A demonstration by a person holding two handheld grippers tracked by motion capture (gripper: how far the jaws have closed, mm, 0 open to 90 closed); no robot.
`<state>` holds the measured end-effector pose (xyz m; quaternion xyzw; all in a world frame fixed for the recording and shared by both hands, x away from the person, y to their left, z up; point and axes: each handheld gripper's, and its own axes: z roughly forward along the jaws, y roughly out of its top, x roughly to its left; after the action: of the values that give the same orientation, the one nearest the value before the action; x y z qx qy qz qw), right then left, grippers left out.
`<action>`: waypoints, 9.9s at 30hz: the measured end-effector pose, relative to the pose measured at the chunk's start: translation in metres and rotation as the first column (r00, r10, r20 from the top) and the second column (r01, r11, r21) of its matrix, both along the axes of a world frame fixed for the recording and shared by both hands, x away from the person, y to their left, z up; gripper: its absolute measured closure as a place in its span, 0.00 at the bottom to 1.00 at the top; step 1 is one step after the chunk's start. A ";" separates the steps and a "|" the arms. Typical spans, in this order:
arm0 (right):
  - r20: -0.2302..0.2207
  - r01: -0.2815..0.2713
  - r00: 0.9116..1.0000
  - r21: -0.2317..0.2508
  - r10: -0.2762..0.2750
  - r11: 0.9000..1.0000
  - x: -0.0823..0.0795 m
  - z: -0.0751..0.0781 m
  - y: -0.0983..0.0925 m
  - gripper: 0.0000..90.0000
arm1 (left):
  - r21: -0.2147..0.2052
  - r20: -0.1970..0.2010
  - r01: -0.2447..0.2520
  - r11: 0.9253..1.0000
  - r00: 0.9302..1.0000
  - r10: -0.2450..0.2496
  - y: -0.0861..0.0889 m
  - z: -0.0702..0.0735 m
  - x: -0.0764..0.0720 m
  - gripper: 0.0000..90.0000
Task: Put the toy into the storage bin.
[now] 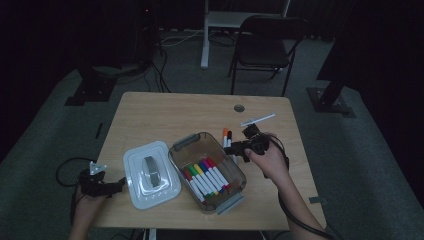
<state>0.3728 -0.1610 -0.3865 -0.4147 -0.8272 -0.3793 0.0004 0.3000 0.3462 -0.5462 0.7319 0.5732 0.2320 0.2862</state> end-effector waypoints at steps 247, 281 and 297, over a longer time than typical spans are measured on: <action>-0.090 0.388 0.909 -0.181 -0.408 0.904 0.096 -0.132 -0.035 0.67 | -0.001 -0.001 0.000 1.000 1.000 0.000 0.000 0.000 0.000 0.01; -0.112 0.428 0.896 -0.036 -0.429 0.903 0.063 -0.072 -0.064 0.85 | -0.001 -0.001 0.000 1.000 1.000 0.000 0.000 0.000 0.000 0.01; -0.036 0.240 0.971 0.077 -0.238 0.968 0.019 -0.003 -0.017 0.85 | 0.000 0.000 0.000 1.000 1.000 0.000 0.000 0.000 0.000 0.01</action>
<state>0.3916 -0.1778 -0.3897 -0.5157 -0.7553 -0.4040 -0.0177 0.2998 0.3462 -0.5462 0.7318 0.5734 0.2320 0.2863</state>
